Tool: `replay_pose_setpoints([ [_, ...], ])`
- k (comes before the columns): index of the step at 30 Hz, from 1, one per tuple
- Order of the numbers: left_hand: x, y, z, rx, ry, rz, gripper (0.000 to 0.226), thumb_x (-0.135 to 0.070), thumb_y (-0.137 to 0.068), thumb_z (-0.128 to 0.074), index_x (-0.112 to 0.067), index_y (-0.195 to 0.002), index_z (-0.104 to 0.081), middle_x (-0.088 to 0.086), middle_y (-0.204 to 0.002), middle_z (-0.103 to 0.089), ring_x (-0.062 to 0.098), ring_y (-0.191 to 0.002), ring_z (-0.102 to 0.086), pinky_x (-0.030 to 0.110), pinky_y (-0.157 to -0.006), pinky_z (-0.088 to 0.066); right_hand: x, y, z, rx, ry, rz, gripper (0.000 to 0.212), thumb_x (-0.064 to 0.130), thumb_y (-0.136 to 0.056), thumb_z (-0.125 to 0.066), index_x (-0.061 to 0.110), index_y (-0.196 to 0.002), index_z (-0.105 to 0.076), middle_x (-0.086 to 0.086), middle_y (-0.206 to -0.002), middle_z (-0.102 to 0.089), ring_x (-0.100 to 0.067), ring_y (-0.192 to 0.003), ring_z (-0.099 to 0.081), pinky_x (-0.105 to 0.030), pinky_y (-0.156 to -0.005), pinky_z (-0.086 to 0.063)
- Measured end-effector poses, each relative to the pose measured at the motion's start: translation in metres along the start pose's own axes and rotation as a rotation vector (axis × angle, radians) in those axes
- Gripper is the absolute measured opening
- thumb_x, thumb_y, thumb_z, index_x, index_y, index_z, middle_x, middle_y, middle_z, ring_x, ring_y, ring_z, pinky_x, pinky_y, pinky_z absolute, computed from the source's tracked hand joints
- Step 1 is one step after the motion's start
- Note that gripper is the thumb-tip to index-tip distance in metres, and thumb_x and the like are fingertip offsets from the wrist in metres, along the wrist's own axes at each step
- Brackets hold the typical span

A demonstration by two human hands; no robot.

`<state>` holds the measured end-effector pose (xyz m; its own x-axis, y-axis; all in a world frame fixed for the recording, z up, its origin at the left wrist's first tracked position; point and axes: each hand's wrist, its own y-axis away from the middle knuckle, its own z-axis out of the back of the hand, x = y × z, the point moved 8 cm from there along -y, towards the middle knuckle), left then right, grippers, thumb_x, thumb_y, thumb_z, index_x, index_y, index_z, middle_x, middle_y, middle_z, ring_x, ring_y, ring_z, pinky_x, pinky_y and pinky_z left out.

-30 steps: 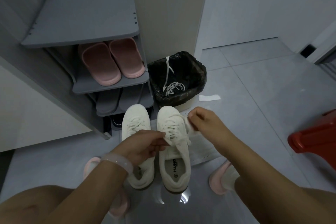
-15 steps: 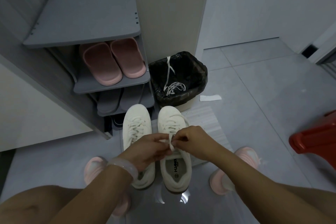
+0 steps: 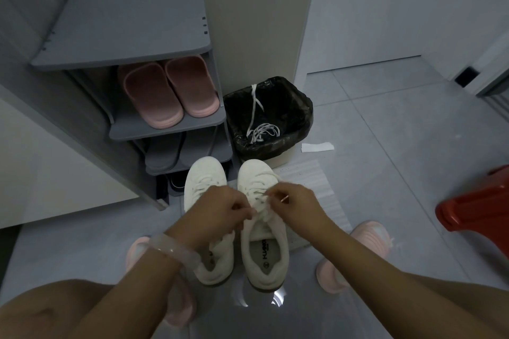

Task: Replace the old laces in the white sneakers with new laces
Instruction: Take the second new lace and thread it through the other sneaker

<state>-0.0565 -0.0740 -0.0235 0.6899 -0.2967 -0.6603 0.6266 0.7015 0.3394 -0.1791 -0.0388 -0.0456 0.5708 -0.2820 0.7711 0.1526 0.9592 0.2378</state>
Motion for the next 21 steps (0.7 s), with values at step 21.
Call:
replay_pose_setpoints([
  [21, 0.0, -0.012, -0.032, -0.064, -0.129, -0.157, 0.014, -0.013, -0.086, -0.059, -0.01, -0.099, -0.064, 0.0, -0.097, -0.053, 0.013, -0.088, -0.052, 0.017, -0.074, -0.036, 0.048, 0.019, 0.036, 0.083, -0.952, -0.016, 0.042, 0.03, -0.101, -0.023, 0.007, -0.076, -0.048, 0.004, -0.043, -0.028, -0.009, -0.041, -0.025, -0.02, -0.043, -0.028],
])
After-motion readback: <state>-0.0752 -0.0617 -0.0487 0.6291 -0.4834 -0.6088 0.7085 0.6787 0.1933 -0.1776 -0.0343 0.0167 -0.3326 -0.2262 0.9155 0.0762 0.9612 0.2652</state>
